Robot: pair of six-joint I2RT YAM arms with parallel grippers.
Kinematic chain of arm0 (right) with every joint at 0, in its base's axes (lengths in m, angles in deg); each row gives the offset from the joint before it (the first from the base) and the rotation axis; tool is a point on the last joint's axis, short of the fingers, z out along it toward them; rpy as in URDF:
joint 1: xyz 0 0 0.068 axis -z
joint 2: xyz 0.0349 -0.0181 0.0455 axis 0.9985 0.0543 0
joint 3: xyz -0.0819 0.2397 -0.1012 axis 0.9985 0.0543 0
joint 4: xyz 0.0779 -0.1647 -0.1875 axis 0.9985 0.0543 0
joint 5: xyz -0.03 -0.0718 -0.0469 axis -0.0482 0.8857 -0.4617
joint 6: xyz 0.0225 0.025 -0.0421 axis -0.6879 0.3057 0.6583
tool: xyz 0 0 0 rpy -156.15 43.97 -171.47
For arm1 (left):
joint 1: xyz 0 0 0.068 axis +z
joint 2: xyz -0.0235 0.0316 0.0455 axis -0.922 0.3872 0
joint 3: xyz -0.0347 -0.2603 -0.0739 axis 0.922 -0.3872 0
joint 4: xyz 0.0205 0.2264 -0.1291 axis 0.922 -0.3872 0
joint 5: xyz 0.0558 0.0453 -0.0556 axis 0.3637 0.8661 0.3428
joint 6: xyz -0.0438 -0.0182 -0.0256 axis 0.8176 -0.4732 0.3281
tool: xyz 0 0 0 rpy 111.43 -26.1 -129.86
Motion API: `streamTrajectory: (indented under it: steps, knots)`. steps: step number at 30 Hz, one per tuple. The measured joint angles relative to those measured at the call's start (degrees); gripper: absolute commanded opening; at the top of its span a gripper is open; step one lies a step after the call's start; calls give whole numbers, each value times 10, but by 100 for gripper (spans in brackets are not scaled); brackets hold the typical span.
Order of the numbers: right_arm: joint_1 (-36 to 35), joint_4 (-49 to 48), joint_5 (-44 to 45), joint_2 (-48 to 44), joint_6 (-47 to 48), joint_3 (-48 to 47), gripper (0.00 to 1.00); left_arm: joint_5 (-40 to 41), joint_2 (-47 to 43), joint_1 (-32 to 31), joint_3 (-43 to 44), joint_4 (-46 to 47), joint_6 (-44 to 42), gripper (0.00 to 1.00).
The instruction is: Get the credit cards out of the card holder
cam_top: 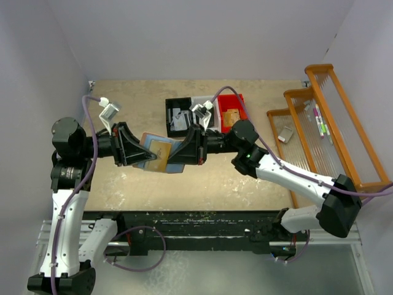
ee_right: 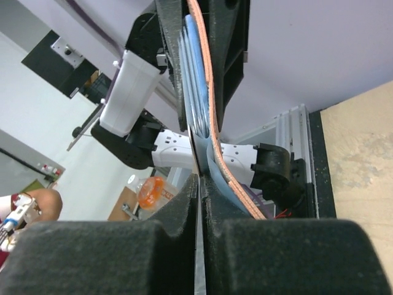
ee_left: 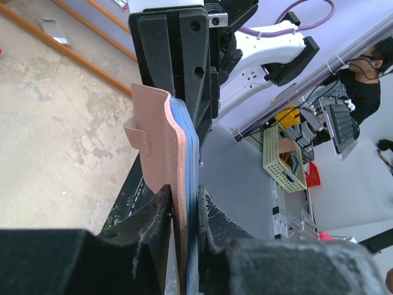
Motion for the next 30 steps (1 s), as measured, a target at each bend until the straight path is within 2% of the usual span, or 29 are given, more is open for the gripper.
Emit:
streamTrajectory:
  steps: [5, 9, 11, 16, 22, 26, 30]
  knots:
    - [-6, -4, 2, -25, -1, 15, 31, -11, 0, -2, 0, 22, 19, 13]
    - [-9, 6, 8, -38, 9, 17, 42, -10, 0, -2, 0, 29, 26, 13]
    - [-10, 12, 17, -41, 14, 17, 44, -9, 0, -2, 0, 30, 26, 13]
    - [-10, 49, 36, -38, 32, -5, 36, 8, 2, -2, 0, 15, 13, 13]
    - [-9, 134, 67, -17, 53, -46, 21, 43, 3, 1, 6, -12, -16, 14]
    - [-9, 188, 95, -5, 67, -71, 16, 64, 3, 5, 7, -24, -34, 14]
    - [-10, 202, 109, -4, 68, -73, 5, 72, 6, 5, 7, -42, -51, 16]
